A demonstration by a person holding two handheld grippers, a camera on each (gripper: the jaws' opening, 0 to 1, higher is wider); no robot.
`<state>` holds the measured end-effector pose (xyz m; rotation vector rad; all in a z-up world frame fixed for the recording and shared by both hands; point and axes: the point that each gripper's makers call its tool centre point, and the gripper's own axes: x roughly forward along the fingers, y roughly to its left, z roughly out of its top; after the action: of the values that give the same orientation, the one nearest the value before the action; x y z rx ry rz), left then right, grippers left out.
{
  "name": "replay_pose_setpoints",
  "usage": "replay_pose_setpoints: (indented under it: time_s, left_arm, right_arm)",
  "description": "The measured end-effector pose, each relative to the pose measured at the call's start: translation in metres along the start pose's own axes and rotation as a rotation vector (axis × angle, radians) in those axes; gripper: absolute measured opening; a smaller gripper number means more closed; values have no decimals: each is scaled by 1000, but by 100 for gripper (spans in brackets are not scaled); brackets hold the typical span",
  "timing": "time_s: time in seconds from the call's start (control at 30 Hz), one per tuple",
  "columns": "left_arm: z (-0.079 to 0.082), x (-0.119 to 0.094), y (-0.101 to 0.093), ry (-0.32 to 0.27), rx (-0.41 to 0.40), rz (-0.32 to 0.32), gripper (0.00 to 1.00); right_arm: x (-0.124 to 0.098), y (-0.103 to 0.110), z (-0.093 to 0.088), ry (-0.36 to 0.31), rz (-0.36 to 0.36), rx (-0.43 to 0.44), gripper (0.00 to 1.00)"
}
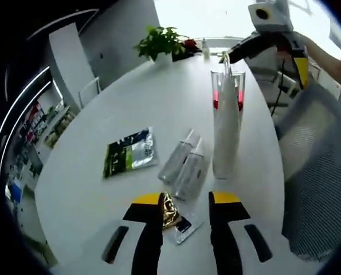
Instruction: Arrange the skincare products in the storage area until every visible bottle or jar stands upright without overlapping.
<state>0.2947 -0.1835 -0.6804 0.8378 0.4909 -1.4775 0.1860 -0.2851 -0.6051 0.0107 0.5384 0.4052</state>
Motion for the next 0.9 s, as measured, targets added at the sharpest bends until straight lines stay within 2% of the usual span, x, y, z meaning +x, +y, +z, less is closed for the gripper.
replay_pose_setpoints:
  time_s: [0.07, 0.23, 0.4, 0.47, 0.57, 0.9]
  left_arm:
    - [-2, 5, -2, 22, 22, -29, 28]
    - [3, 18, 1, 21, 22, -62, 26]
    - [0, 31, -3, 62, 131, -135, 23]
    - [1, 37, 0, 59, 112, -132, 22]
    - [1, 45, 0, 55, 114, -165, 21]
    - [-6, 63, -9, 100, 149, -241, 21]
  right_arm:
    - [2, 0, 0, 2, 2, 4, 100]
    - [5, 0, -1, 7, 8, 12, 100]
    - [6, -1, -3, 10, 6, 20, 100]
    - [6, -2, -5, 12, 3, 25, 100]
    - [5, -3, -7, 18, 3, 28, 100]
    - [2, -8, -15, 29, -14, 54, 100]
